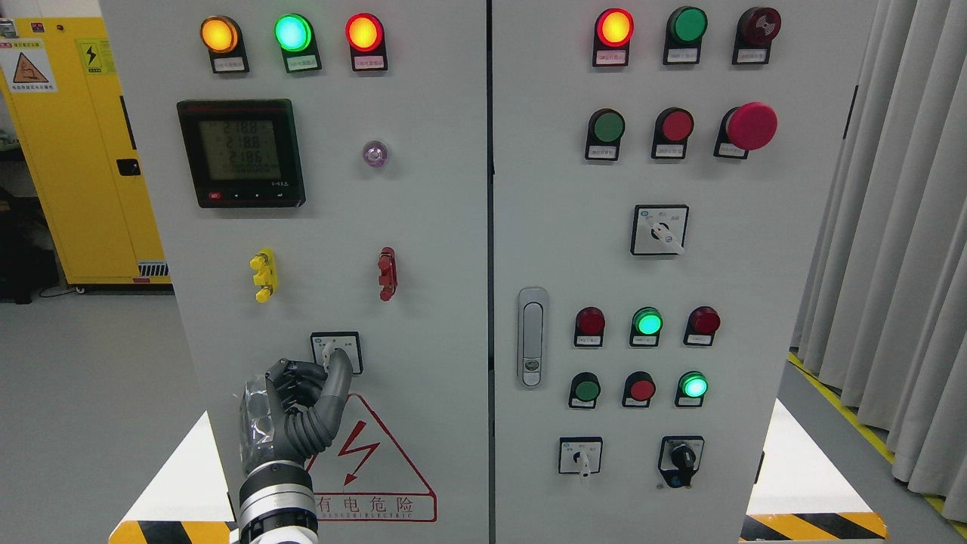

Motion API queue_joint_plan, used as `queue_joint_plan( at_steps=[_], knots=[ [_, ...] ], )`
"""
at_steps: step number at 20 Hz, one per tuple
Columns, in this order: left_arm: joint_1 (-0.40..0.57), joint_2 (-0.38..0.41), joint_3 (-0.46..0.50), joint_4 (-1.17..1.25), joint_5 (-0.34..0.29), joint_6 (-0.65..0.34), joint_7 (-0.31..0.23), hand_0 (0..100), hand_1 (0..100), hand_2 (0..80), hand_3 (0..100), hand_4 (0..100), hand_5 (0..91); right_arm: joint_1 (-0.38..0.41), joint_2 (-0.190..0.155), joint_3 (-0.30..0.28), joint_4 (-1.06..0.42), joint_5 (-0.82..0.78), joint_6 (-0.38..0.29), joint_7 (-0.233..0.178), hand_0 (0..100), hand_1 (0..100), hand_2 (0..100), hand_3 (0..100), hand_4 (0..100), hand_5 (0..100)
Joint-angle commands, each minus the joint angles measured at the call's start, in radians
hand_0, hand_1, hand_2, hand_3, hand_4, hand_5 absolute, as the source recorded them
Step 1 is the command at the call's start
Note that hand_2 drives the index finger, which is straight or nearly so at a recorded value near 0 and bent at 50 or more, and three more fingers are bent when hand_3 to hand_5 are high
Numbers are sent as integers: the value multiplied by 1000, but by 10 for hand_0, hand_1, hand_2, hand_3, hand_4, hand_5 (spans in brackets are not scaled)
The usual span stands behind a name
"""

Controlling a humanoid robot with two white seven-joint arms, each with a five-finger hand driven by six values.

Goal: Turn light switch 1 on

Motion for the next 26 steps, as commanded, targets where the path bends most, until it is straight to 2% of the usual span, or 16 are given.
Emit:
queue_joint_plan(
  at_steps=[1,26],
  knots=[
    [-1,0,0,2,0,-1,0,552,537,655,906,887,861,0,0,0,0,-29,1,1,0,500,40,0,0,0],
    [-5,0,0,5,5,-3,-3,654,510,660,912,889,860,0,0,0,0,-29,1,1,0,500,40,0,0,0]
  ],
)
